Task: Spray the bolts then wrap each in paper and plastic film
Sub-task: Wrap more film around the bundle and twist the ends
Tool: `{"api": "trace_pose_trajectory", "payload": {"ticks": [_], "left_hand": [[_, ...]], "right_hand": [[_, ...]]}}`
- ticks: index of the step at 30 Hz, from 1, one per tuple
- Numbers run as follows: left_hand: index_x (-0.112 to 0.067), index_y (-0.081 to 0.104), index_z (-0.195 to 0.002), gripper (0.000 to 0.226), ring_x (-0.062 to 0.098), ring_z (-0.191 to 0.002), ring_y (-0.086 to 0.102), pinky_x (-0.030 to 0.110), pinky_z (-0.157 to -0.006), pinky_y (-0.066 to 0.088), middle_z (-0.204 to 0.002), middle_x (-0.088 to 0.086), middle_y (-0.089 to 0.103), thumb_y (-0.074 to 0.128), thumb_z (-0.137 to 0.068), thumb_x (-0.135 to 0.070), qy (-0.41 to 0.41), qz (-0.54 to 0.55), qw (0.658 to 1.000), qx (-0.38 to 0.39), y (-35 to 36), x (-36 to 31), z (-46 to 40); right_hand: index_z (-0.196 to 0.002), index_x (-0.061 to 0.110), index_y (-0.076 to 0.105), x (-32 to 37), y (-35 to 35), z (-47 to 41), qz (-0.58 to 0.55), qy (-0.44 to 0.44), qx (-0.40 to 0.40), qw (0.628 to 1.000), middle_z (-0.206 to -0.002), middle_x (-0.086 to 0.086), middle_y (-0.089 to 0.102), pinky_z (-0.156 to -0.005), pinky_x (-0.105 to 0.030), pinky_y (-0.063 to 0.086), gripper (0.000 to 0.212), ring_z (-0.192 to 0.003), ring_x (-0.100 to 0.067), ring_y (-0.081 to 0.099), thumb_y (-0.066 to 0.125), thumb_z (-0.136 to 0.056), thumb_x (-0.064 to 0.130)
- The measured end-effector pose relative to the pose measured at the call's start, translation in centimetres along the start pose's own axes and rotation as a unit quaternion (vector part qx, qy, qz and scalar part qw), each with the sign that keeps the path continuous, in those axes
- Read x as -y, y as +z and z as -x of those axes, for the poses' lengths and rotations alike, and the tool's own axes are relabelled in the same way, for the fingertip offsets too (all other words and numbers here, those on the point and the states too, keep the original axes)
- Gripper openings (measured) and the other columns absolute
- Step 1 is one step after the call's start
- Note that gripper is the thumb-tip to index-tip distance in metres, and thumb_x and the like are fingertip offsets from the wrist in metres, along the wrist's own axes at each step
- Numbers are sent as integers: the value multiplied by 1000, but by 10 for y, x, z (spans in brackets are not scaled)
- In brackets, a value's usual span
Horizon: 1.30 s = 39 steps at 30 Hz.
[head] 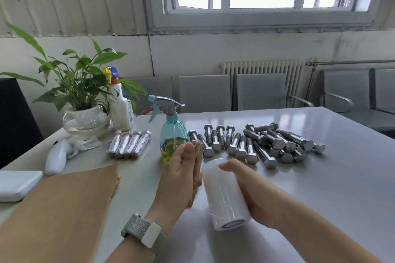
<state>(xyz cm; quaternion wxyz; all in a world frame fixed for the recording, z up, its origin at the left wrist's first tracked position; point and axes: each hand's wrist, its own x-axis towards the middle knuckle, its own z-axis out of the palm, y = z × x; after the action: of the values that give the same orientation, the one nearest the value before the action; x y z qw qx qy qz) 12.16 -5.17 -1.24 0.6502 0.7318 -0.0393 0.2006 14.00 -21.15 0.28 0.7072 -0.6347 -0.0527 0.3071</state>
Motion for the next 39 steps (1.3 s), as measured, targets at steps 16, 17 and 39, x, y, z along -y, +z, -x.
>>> {"api": "trace_pose_trajectory", "payload": {"ticks": [16,17,39], "left_hand": [[-5,57,-98,57,22,-48,53,25,-46,42,-59,10,59,47,-86,-61,-88,66,992,53,7,6,-1],[-2,55,-101,58,22,-46,50,25,-44,40,-59,10,57,49,-88,-58,-101,94,989,51,8,6,-1],[-5,57,-121,48,39,-99,68,50,-86,55,-109,25,68,61,-87,-39,-165,304,937,-59,19,6,1]], "right_hand": [[-112,5,67,15,-22,-8,41,12,21,999,-79,-15,68,-56,-31,55,59,-67,-29,67,77,-72,46],[-108,5,70,14,-23,-9,35,10,22,999,-78,-15,68,-55,-30,54,57,-66,-27,67,78,-70,47],[-119,12,64,-12,10,-12,-75,-132,-51,987,-106,-15,73,-67,-36,57,62,-93,-33,72,79,-72,51]]}}
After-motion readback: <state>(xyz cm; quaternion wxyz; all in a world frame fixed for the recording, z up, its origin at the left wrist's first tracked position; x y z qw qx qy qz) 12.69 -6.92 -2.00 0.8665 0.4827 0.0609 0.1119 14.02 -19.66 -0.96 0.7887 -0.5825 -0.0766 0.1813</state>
